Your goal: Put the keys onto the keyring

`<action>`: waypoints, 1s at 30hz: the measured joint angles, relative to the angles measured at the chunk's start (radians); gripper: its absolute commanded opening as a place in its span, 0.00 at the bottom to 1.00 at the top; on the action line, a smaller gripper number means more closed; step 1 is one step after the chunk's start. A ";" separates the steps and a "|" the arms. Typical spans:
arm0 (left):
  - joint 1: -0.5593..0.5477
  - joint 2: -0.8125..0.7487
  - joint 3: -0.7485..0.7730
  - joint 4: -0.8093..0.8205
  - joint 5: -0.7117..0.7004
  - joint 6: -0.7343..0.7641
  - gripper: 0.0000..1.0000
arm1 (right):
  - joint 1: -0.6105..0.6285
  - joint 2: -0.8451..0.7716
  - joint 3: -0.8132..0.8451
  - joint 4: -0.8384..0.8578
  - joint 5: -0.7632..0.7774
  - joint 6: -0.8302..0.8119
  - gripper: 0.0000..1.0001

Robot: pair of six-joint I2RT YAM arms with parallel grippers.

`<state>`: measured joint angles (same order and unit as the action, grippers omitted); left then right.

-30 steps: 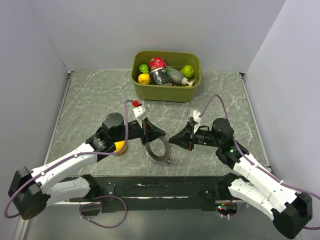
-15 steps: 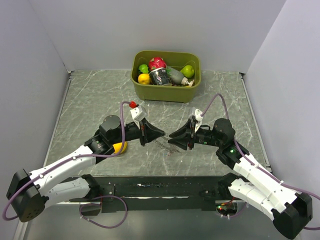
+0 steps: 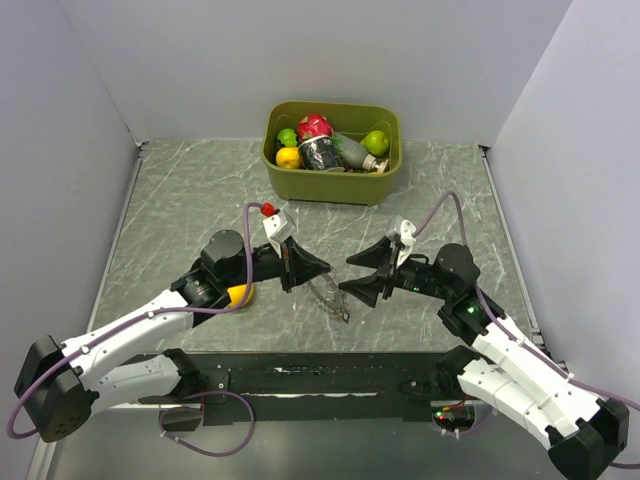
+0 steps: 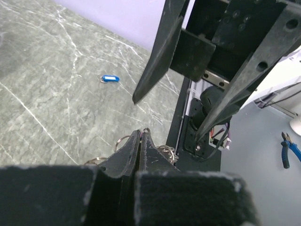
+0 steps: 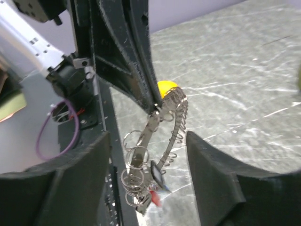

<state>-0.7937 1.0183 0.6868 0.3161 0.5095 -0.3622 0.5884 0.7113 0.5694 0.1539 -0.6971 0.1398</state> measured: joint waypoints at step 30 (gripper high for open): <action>0.000 0.000 0.005 0.001 0.076 -0.003 0.01 | 0.000 0.114 -0.005 0.077 0.023 0.077 0.22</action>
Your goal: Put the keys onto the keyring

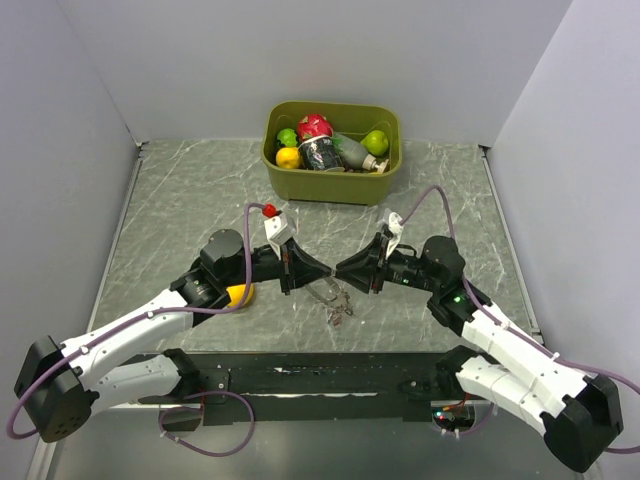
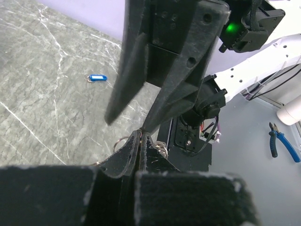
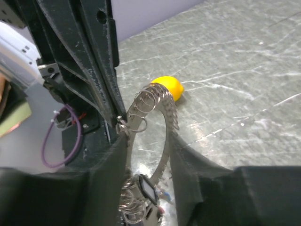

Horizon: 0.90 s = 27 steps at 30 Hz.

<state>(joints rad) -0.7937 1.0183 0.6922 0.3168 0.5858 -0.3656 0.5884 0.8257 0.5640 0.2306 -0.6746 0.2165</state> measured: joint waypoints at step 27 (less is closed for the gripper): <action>0.003 0.016 0.000 0.000 -0.088 -0.043 0.01 | 0.000 -0.073 0.005 -0.022 0.010 -0.003 0.00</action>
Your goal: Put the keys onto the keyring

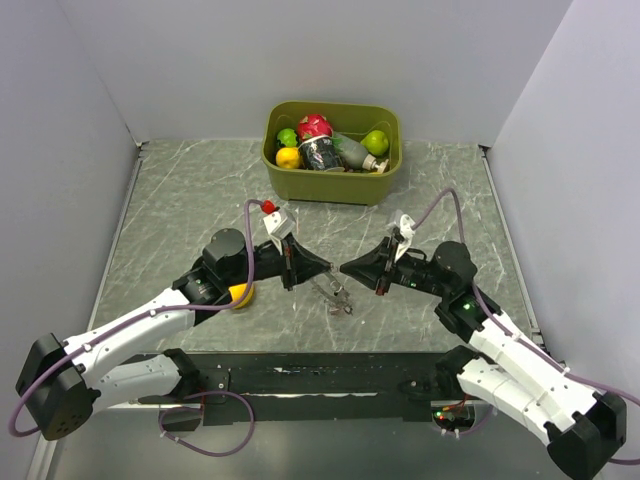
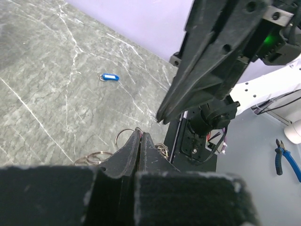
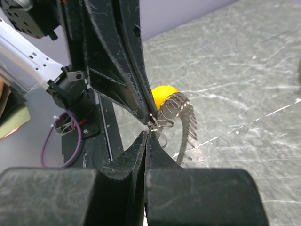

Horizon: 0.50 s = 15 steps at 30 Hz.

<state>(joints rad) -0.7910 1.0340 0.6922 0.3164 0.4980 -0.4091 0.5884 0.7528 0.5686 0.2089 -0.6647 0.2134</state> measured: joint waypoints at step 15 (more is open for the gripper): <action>0.007 0.011 0.000 0.017 0.049 -0.004 0.01 | -0.006 -0.026 -0.020 -0.032 0.002 -0.066 0.72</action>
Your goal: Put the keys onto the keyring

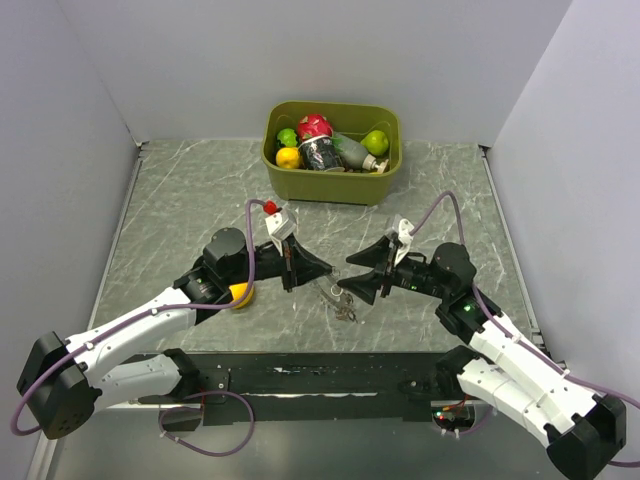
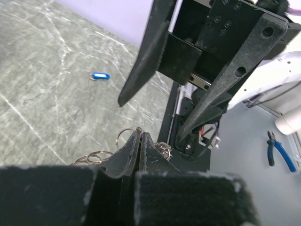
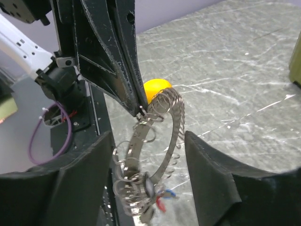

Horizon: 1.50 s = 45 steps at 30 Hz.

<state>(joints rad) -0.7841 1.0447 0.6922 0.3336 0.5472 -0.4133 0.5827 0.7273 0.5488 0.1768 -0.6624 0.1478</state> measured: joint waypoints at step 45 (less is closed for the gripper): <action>0.000 -0.013 0.023 0.028 0.171 0.001 0.01 | -0.117 0.227 0.000 0.281 -0.543 0.192 0.29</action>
<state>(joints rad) -0.7841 1.0313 0.7151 0.3618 0.7181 -0.4126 0.4656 0.9546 0.5491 0.4576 -1.2053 0.3401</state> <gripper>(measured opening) 0.028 0.354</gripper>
